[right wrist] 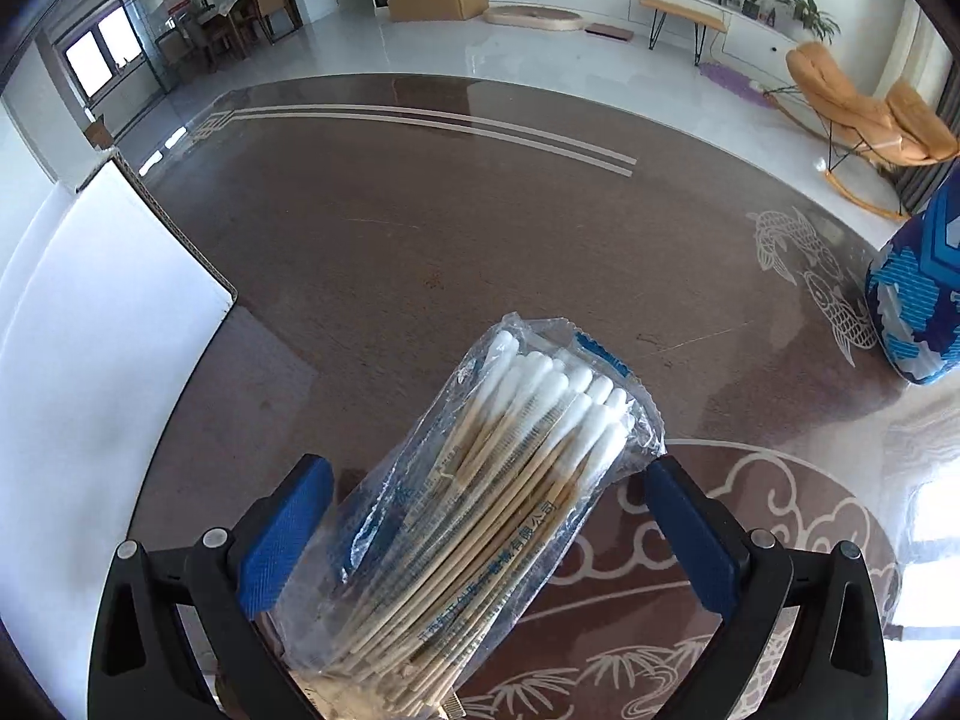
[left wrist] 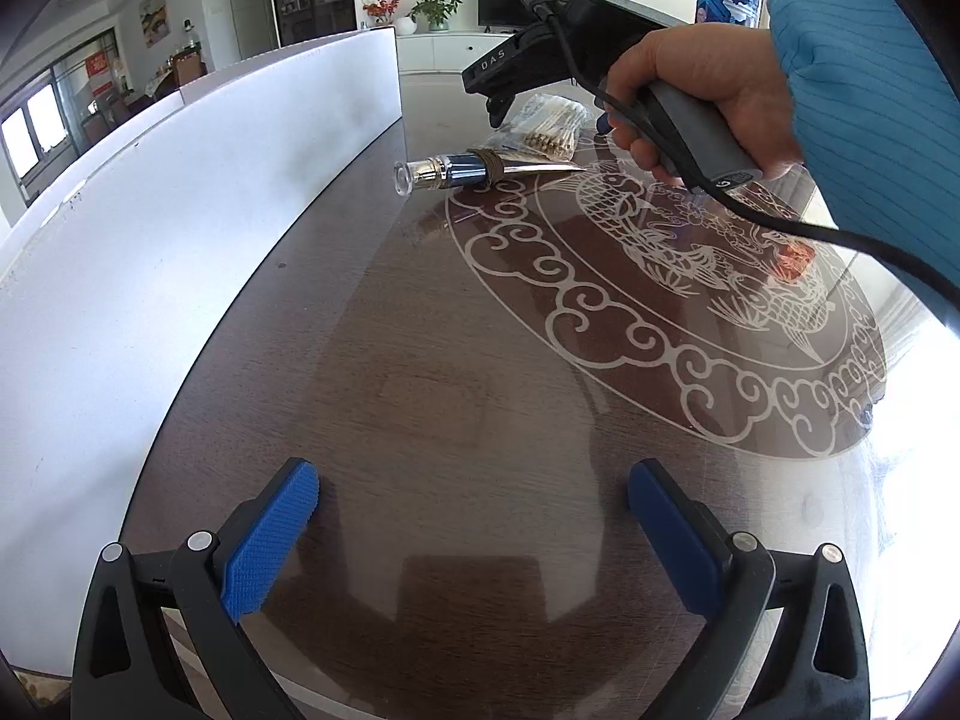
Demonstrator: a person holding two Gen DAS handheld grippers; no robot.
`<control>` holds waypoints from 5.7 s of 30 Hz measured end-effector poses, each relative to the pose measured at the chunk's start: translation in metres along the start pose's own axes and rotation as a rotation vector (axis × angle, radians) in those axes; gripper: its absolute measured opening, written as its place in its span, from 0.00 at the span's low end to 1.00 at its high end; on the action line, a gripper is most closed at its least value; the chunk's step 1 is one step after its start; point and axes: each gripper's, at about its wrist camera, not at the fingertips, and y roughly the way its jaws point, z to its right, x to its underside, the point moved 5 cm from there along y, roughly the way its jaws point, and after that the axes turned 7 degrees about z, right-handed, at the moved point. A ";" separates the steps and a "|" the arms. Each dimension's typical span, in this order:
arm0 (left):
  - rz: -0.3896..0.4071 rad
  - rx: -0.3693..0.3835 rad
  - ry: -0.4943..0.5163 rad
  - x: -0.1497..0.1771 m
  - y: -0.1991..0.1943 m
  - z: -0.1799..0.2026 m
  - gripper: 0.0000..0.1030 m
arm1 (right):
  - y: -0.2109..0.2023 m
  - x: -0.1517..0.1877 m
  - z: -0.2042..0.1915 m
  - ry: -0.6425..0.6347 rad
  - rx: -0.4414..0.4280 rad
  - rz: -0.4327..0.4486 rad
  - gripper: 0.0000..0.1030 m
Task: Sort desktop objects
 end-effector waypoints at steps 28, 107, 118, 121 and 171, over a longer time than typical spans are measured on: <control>0.002 -0.004 -0.002 0.001 0.001 0.000 1.00 | -0.145 0.202 0.218 0.210 0.198 0.165 0.58; 0.001 -0.015 -0.013 0.001 0.000 -0.001 1.00 | -0.239 0.333 0.113 -0.124 -0.026 0.249 1.00; -0.007 -0.014 -0.009 0.004 0.000 0.001 1.00 | -0.246 0.378 0.097 -0.162 -0.033 0.249 1.00; -0.018 -0.013 -0.013 0.006 -0.002 0.000 1.00 | -0.245 0.378 0.097 -0.155 -0.046 0.261 1.00; 0.065 0.131 0.137 -0.017 -0.002 0.074 0.28 | -0.230 0.378 0.100 -0.102 -0.089 0.198 1.00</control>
